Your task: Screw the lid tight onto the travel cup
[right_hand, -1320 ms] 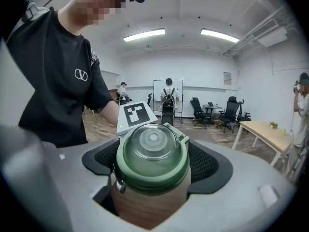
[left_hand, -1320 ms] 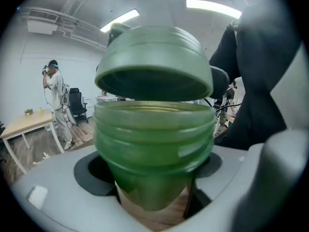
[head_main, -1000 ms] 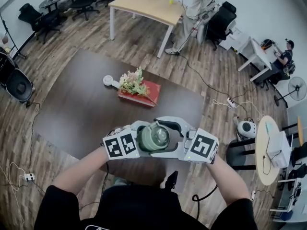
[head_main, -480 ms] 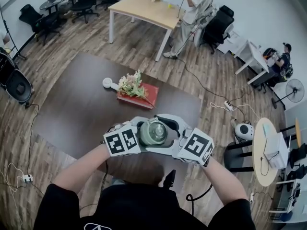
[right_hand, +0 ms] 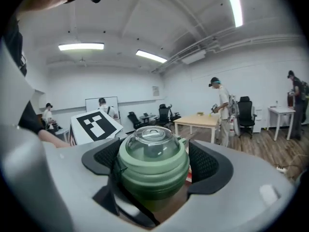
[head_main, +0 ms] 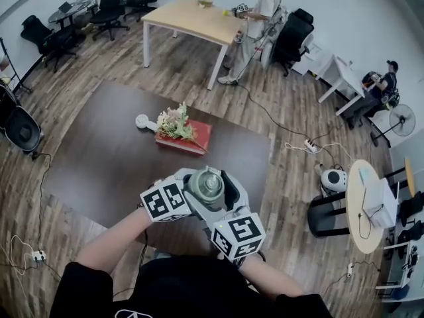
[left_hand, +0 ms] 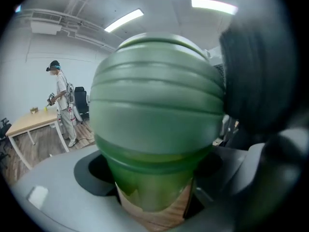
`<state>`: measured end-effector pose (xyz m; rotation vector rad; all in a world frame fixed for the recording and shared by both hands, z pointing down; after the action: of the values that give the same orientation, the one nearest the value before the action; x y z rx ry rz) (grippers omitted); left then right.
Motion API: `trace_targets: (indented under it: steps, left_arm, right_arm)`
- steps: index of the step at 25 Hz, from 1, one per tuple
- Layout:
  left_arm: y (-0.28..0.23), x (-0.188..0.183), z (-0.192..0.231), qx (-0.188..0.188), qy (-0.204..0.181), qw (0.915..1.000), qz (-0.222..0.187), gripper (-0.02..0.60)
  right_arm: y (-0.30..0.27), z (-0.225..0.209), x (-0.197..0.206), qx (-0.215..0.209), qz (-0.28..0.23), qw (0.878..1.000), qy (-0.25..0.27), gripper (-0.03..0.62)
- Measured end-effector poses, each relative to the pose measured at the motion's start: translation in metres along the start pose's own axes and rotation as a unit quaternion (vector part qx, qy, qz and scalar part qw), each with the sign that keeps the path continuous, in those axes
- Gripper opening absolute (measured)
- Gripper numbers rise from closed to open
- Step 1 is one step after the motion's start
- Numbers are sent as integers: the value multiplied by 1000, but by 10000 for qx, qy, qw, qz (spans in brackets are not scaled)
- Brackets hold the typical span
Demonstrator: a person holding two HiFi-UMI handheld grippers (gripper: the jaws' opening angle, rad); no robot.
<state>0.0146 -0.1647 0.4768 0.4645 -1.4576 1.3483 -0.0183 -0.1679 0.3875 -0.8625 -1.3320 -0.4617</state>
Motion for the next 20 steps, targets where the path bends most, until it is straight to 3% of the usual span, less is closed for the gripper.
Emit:
trace_targets:
  steps: [2,4,6,8,12,18,20]
  left_arm:
    - [0,-3,-4,75,98,9999,-75,414]
    - [1,-6,-7,187,218,9994,-183,414]
    - [4,-9,-9,324,340,9985,-292,414]
    - [8,-10,-12,442,337,9979,-319,414]
    - [19,-16,-33,844,84,9961,-233,414]
    - [30,-29,-72,1487,-156,9887,-93,414]
    - [30,-32,-80,1638,-192,9863,-60,414]
  right_arm:
    - [3,0,-3,138,-201,9997,-20,457]
    - [7,2,-7,-68,-424,9991,-25,457]
    - [15,2,-14,-505,-775,9957,90,459]
    - [30,4,-17,-1311,-1089,9849,311,466]
    - [55,3,-12,-3091,-1093,9414,789,474]
    - [72,6,-31,-4669,-1070,8743,779,472]
    - [74,10,-33,-5021,-995,8548,861,471]
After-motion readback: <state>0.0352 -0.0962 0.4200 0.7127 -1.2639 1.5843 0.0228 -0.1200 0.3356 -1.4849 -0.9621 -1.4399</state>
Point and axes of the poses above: the fingertips, and each gripper's own axes: y backward along the fingers, z to its left, x out of its underside, the point moved 1 cm from there along y, backward along the fingers, and after that the axes turned 7 degrees about y, right-handed, at the moved point
